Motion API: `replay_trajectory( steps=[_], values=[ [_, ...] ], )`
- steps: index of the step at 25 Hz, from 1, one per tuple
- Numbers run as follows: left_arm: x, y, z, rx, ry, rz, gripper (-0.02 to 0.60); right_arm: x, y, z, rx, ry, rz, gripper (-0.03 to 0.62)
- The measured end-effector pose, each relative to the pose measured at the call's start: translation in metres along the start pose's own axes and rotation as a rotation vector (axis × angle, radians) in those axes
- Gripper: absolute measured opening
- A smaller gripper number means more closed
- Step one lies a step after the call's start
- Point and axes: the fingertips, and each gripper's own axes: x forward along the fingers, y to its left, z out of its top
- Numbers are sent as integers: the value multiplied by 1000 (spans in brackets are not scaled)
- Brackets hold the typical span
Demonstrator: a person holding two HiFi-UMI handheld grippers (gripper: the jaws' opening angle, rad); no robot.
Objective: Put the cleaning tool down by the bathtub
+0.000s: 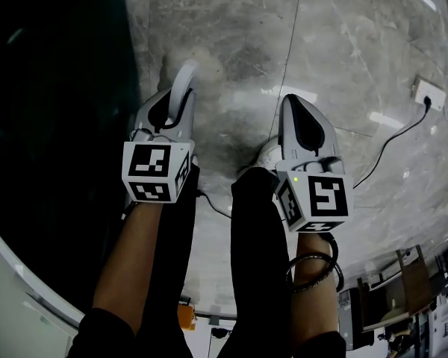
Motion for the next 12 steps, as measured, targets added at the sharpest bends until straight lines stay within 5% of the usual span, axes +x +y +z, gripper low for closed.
replay_trajectory(
  steps=[12],
  values=[
    [45,6,-45,-8,43,-16,89,40,-16,-67,2,103,7,26]
  ],
)
